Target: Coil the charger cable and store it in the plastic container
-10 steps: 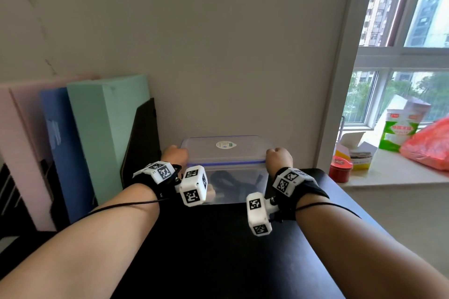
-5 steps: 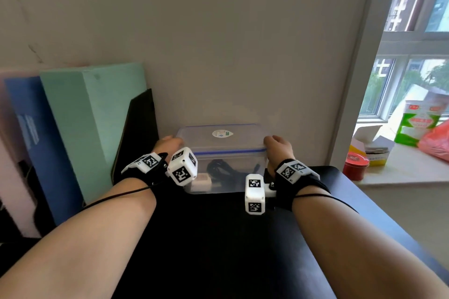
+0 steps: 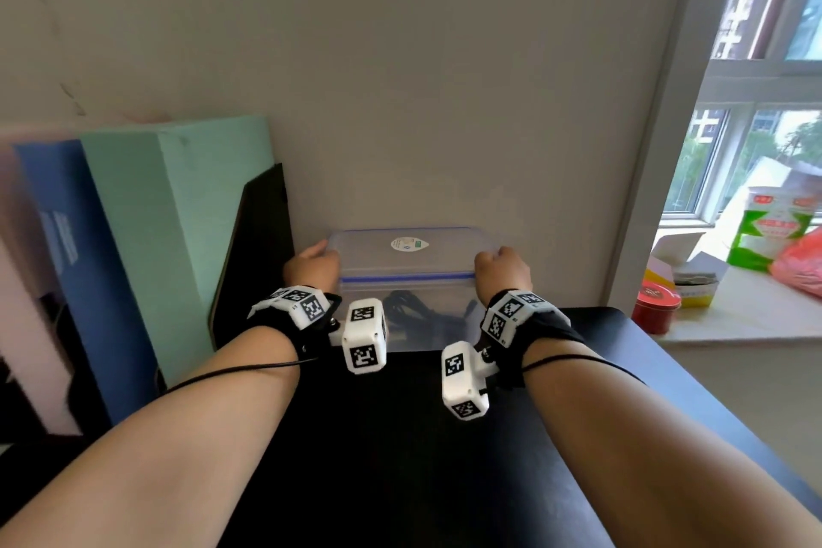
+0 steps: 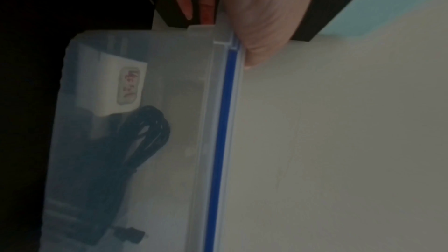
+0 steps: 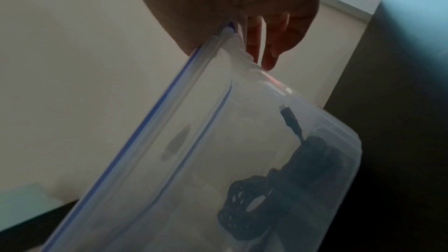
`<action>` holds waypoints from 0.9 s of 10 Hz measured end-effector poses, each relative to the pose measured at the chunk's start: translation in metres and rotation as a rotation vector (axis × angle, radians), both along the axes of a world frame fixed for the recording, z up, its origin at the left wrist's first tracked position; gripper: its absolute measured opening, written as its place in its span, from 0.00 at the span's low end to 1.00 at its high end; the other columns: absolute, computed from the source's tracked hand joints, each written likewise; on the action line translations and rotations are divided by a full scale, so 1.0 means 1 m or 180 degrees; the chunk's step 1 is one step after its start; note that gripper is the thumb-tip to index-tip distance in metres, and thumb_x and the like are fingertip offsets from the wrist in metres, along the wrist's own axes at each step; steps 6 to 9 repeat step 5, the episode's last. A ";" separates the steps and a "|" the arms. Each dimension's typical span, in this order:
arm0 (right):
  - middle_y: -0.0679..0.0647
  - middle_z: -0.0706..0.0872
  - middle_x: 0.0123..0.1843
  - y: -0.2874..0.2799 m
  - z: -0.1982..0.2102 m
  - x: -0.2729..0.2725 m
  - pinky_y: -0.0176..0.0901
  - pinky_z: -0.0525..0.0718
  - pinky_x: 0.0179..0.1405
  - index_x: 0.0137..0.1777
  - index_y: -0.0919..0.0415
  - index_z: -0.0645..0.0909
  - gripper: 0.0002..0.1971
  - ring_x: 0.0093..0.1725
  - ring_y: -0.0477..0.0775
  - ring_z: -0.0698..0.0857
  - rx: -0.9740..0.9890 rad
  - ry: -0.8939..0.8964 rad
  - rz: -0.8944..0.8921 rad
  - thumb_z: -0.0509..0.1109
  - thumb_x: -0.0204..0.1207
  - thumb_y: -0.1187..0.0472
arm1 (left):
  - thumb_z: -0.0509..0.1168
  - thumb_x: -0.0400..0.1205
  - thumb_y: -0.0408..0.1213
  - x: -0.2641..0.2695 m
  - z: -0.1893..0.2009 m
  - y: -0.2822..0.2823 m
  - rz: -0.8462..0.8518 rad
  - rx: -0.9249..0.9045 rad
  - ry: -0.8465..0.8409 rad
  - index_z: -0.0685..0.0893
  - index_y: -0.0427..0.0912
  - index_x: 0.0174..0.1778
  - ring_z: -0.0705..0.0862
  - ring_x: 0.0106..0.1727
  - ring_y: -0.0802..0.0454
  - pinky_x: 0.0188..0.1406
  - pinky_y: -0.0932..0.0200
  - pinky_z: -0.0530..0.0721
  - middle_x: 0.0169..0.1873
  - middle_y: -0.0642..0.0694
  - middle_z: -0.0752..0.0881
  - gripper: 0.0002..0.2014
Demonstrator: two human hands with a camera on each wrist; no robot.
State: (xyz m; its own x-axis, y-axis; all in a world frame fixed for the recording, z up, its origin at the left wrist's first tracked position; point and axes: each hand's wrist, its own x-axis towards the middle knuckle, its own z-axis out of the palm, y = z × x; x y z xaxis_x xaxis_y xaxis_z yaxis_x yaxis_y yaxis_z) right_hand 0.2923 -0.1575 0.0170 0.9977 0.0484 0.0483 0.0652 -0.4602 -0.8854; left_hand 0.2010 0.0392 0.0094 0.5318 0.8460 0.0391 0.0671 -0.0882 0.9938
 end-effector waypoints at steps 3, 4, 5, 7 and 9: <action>0.66 0.67 0.77 -0.013 0.003 -0.008 0.58 0.66 0.73 0.78 0.59 0.63 0.32 0.74 0.71 0.69 -0.0036 0.0093 -0.0230 0.50 0.81 0.40 | 0.43 0.88 0.47 -0.015 0.022 -0.009 -0.0376 0.0653 0.0736 0.74 0.33 0.71 0.74 0.72 0.36 0.70 0.53 0.69 0.72 0.33 0.76 0.26; 0.64 0.67 0.78 -0.019 0.006 -0.015 0.58 0.64 0.74 0.79 0.58 0.63 0.32 0.75 0.70 0.67 -0.0091 -0.0016 -0.0359 0.51 0.80 0.38 | 0.48 0.87 0.45 -0.020 0.020 -0.013 -0.0220 0.0686 0.0544 0.81 0.32 0.62 0.79 0.63 0.36 0.60 0.54 0.74 0.63 0.32 0.81 0.23; 0.62 0.68 0.77 -0.028 0.015 -0.026 0.58 0.65 0.73 0.78 0.57 0.65 0.31 0.75 0.67 0.66 0.0007 -0.0101 -0.0500 0.52 0.80 0.39 | 0.50 0.86 0.37 -0.030 0.027 -0.020 -0.0095 0.0611 0.0277 0.76 0.32 0.32 0.77 0.48 0.38 0.46 0.55 0.71 0.43 0.31 0.80 0.19; 0.62 0.68 0.77 -0.028 0.015 -0.026 0.58 0.65 0.73 0.78 0.57 0.65 0.31 0.75 0.67 0.66 0.0007 -0.0101 -0.0500 0.52 0.80 0.39 | 0.50 0.86 0.37 -0.030 0.027 -0.020 -0.0095 0.0611 0.0277 0.76 0.32 0.32 0.77 0.48 0.38 0.46 0.55 0.71 0.43 0.31 0.80 0.19; 0.62 0.68 0.77 -0.028 0.015 -0.026 0.58 0.65 0.73 0.78 0.57 0.65 0.31 0.75 0.67 0.66 0.0007 -0.0101 -0.0500 0.52 0.80 0.39 | 0.50 0.86 0.37 -0.030 0.027 -0.020 -0.0095 0.0611 0.0277 0.76 0.32 0.32 0.77 0.48 0.38 0.46 0.55 0.71 0.43 0.31 0.80 0.19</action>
